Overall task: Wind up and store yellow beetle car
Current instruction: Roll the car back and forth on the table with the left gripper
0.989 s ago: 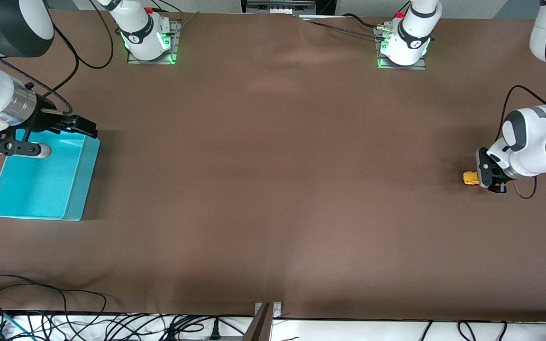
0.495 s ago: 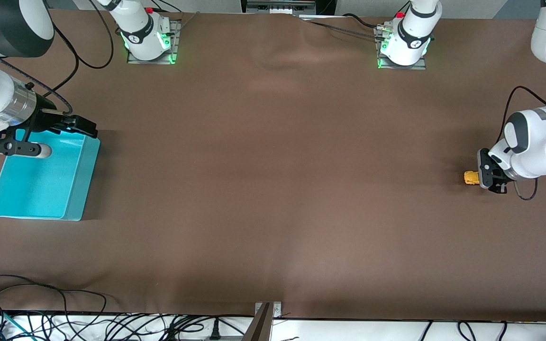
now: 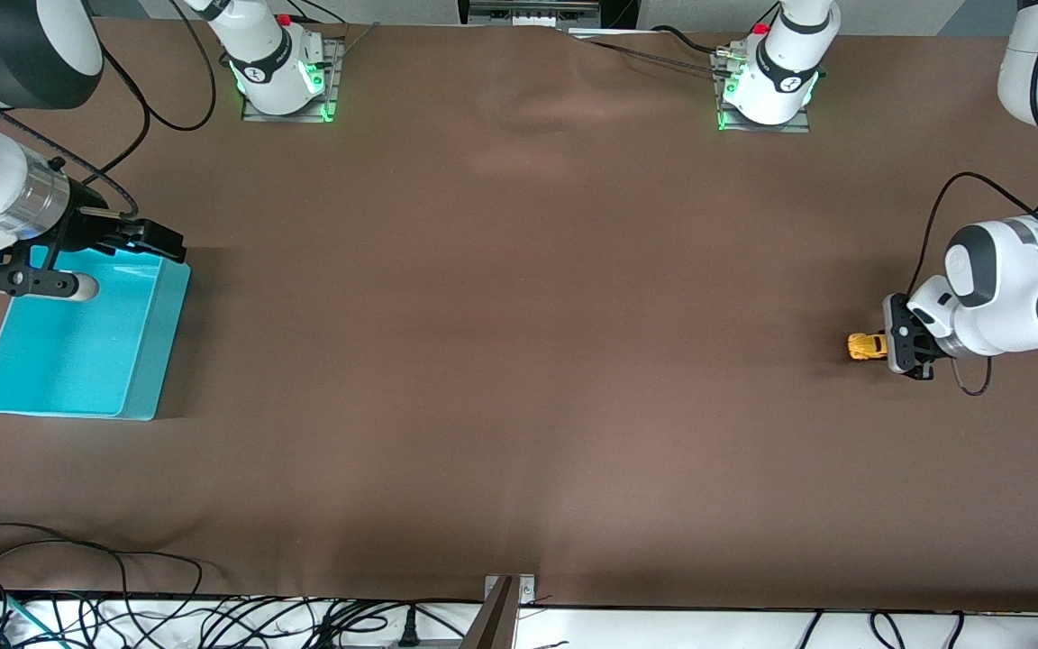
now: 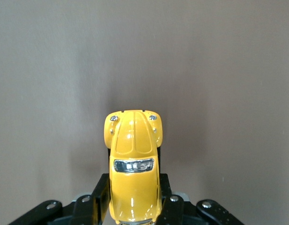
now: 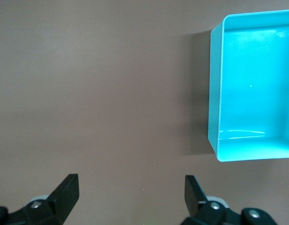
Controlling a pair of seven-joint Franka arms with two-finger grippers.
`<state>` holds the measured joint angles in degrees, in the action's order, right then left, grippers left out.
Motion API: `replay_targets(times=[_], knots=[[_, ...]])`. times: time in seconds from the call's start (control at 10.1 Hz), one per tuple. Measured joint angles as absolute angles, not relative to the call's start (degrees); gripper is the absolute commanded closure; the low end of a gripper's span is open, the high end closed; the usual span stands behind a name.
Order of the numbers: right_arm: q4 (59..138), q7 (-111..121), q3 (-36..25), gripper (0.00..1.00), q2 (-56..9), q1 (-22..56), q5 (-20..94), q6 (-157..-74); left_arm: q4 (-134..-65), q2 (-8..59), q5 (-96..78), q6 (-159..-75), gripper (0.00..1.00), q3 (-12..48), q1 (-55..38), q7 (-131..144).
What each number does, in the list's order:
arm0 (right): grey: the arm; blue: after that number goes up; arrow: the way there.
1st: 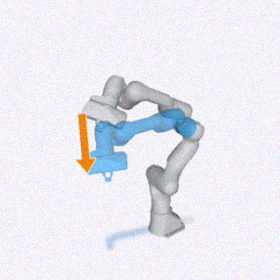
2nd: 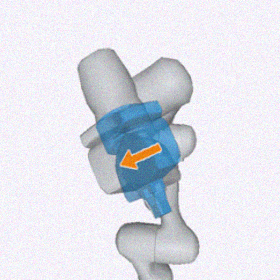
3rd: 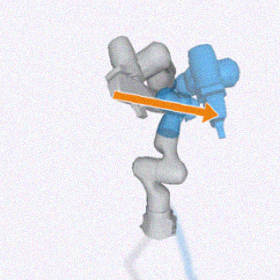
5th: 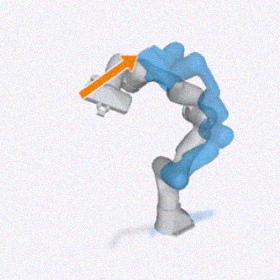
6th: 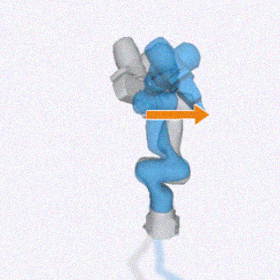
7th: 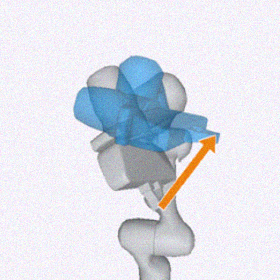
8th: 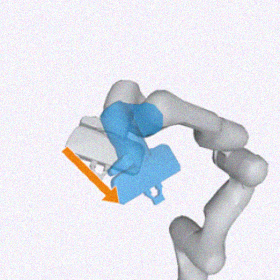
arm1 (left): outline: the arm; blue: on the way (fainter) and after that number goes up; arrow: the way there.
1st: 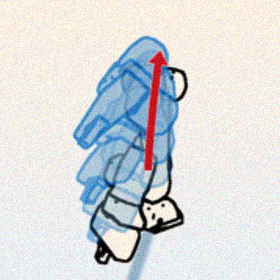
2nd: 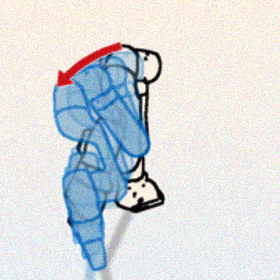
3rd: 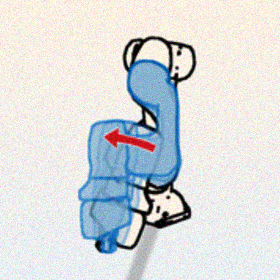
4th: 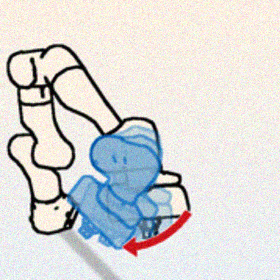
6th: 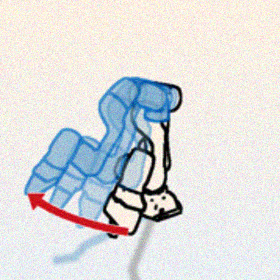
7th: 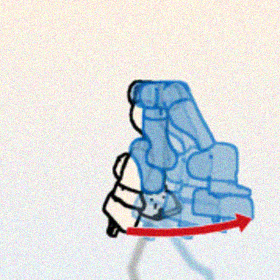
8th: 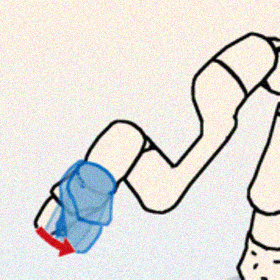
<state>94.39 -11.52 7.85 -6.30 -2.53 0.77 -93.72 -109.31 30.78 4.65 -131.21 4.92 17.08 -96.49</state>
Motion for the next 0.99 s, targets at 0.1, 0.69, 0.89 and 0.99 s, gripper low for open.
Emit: replay_targets(times=[0.1,0.69,0.89,0.99], knots=[[94.4,-11.5,7.8,0.0,-6.3,-2.5,0.8,-93.7,-109.4,31.1,4.5,-131.0,0.95,6.7,17.0,-94.1],[94.4,-11.5,7.9,0.0,-6.3,-2.5,0.8,-93.7,-109.4,32.8,4.5,-130.9,0.94,12.1,10.8,-82.6],[94.4,-11.5,7.9,0.0,-6.3,-2.5,0.8,-93.7,-109.4,32.9,6.3,-130.8,0.94,12.1,10.8,-82.8],[94.4,-11.5,7.9,0.0,-6.3,-2.5,0.8,-93.7,-109.4,33.0,8.5,-130.6,0.94,12.1,10.8,-82.8]])
